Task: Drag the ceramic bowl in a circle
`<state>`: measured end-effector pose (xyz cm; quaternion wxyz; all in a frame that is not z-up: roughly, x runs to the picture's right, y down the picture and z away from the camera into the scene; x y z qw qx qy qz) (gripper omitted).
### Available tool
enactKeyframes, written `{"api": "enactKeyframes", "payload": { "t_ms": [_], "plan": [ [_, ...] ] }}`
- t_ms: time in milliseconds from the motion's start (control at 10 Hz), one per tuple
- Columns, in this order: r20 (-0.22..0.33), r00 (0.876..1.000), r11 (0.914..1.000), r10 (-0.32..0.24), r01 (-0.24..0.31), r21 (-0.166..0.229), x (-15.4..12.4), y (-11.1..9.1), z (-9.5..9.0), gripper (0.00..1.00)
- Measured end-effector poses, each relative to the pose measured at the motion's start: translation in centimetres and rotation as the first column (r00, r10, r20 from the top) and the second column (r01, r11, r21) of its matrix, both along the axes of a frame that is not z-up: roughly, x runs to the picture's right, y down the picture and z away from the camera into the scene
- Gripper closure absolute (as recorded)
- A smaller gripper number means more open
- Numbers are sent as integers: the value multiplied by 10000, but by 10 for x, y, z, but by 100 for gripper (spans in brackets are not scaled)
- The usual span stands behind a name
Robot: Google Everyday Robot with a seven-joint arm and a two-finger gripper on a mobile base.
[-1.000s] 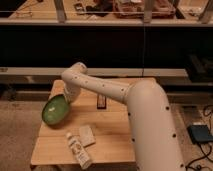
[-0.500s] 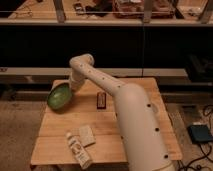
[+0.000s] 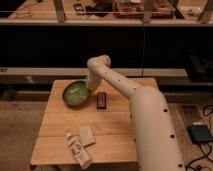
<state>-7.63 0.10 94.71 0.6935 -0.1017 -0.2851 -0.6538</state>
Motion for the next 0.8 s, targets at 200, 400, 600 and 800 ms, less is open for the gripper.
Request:
{"api": "enactKeyframes", "payload": {
  "t_ms": [200, 400, 600, 800],
  "plan": [
    [8, 9953, 9951, -973, 973, 200, 13, 30, -33, 100],
    [354, 9859, 9864, -1636, 1640, -98, 4, 79, -65, 100],
    [565, 9810, 9819, -1858, 1875, -276, -8, 112, -87, 100],
    [996, 9803, 9850, -1706, 1725, -102, -44, 125, -98, 100]
  ]
}}
